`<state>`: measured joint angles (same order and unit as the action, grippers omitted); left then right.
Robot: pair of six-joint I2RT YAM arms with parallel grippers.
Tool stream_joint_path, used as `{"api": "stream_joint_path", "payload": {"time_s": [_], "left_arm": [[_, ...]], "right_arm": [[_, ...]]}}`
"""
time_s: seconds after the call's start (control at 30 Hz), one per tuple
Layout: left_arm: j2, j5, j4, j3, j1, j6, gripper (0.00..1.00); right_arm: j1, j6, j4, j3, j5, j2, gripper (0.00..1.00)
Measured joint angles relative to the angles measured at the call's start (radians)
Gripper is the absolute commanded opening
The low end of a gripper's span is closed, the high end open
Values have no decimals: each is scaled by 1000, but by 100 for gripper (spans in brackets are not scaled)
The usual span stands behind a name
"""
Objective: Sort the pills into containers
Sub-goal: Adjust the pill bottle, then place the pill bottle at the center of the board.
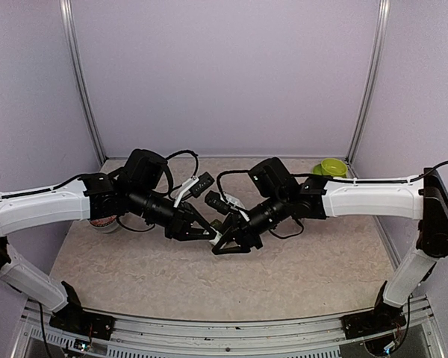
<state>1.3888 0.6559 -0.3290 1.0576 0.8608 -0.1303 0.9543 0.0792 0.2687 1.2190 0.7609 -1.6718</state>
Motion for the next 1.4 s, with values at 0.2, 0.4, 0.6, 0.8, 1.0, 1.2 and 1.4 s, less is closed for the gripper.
{"api": "stream_joint_path", "payload": {"time_s": [0.2,0.4,0.6,0.8,1.0,1.2,1.4], "left_arm": [[0,-2,-6,0,-1,-5,13],[0,-5,-2,0,0,-8,14],[-2,-5,7,-2,4,-8,15],[-10,-4,11,-8,4,-7,18],[-76,-14,13,-26,5,52,18],[-74,-133,-66,10,6,93,17],[55,-359,-168,128,-9,61,16]], "right_arm": [[4,-9,0,4,9,-6,12],[5,-16,-2,4,3,-6,69],[5,9,-4,-10,-34,16,82],[6,59,-14,-92,-163,140,89],[6,65,-77,-215,-268,282,92],[-24,7,-154,-303,-409,344,92],[-65,-52,-190,-350,-570,347,92]]}}
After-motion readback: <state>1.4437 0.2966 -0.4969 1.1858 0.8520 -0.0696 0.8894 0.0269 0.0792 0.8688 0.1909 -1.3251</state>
